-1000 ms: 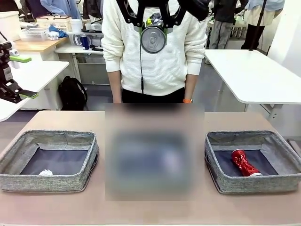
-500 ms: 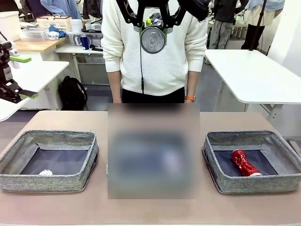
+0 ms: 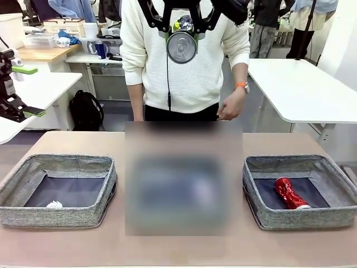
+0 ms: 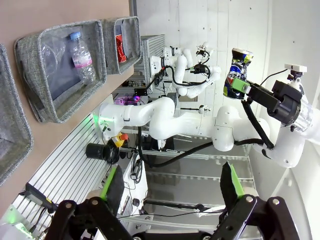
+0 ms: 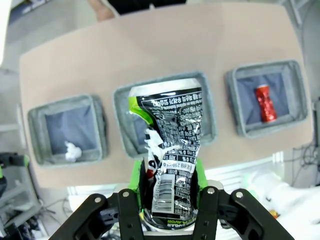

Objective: Sort the waste into the appropriate baskets.
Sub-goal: Place the picked waste into the Fabric basket indicated by the person.

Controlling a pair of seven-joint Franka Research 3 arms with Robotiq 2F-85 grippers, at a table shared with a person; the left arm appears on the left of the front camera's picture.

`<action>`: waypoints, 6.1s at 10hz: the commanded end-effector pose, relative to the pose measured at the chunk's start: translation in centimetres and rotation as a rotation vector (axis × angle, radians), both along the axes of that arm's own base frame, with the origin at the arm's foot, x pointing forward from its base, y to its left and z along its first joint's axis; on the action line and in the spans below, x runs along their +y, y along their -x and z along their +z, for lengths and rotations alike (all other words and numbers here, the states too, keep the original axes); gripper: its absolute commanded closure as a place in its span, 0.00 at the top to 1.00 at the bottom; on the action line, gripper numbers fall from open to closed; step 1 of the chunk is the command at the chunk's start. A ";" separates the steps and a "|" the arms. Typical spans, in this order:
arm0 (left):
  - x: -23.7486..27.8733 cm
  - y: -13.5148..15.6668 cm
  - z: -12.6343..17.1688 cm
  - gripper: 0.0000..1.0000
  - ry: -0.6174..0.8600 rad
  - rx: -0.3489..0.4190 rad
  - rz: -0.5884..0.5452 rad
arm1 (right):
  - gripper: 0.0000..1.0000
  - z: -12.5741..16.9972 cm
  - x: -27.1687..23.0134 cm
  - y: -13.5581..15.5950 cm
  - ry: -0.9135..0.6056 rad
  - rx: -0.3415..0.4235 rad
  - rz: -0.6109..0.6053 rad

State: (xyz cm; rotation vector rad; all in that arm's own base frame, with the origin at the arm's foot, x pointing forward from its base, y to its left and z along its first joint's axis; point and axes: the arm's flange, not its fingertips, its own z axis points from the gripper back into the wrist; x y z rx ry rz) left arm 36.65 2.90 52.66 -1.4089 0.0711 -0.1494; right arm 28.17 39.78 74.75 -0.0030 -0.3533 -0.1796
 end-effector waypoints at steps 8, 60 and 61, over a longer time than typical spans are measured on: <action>-0.2 0.2 0.1 1.00 0.009 -0.010 0.013 | 0.45 0.0 -0.2 0.2 -0.001 -0.005 -0.007; -0.2 0.2 0.1 1.00 0.009 -0.010 0.013 | 1.00 -22.7 -37.1 -3.4 -1.293 0.232 -0.120; -0.2 0.2 0.1 1.00 0.009 -0.010 0.013 | 1.00 -22.7 -37.1 -3.4 -1.293 0.232 -0.120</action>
